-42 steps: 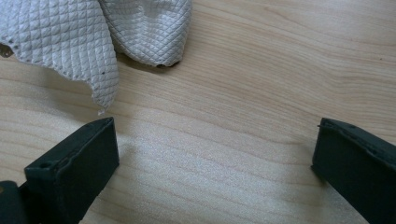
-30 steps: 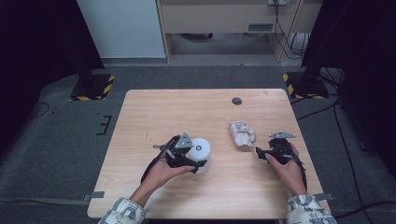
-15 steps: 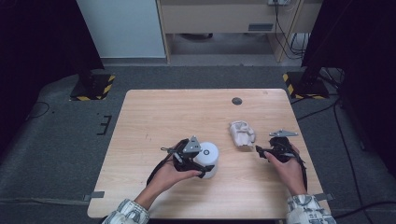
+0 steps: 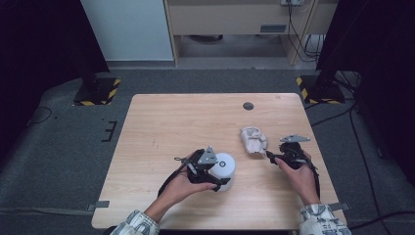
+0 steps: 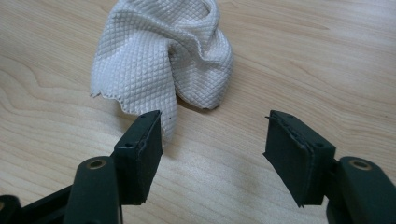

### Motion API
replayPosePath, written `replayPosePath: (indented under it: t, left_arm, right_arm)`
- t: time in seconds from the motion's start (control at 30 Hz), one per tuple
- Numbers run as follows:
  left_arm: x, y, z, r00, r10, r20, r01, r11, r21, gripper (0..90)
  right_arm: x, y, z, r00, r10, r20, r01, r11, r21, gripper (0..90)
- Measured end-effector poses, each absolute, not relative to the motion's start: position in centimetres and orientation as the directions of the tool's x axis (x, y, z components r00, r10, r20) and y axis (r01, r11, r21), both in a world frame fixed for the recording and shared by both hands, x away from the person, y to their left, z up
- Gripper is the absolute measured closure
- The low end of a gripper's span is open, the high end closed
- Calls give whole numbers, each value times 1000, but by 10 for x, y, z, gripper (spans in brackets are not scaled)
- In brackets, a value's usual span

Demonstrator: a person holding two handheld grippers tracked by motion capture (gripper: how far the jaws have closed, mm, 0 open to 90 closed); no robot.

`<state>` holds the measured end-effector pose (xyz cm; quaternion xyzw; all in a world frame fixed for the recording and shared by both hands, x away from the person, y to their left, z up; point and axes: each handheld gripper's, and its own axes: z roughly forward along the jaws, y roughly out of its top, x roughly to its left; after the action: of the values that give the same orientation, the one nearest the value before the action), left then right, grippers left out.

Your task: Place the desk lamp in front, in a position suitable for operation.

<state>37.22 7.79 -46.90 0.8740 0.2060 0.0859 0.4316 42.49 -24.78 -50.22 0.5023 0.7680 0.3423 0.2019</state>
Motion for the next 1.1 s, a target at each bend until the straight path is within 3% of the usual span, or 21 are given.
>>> replayPosePath:
  t: [0.2,0.5,0.8,0.97,1.1]
  left_arm:
    - [369,85,-463,902,431,-28,271,-515,813,50]
    - [355,127,-459,890,455,-9,270,-513,815,48]
    - [376,197,-480,782,623,-16,399,-483,779,54]
    - [381,201,-484,767,641,-13,416,-482,771,57]
    - [381,198,-485,777,630,1,406,-502,764,60]
  right_arm:
    - [429,-244,-497,-438,898,33,615,272,740,322]
    - [446,-235,-488,-461,882,94,614,241,752,211]
    - [478,-213,-498,-460,884,81,646,270,714,112]
    - [494,-199,-508,-459,885,75,659,283,697,105]
    - [499,-191,-518,-461,886,44,674,317,667,156]
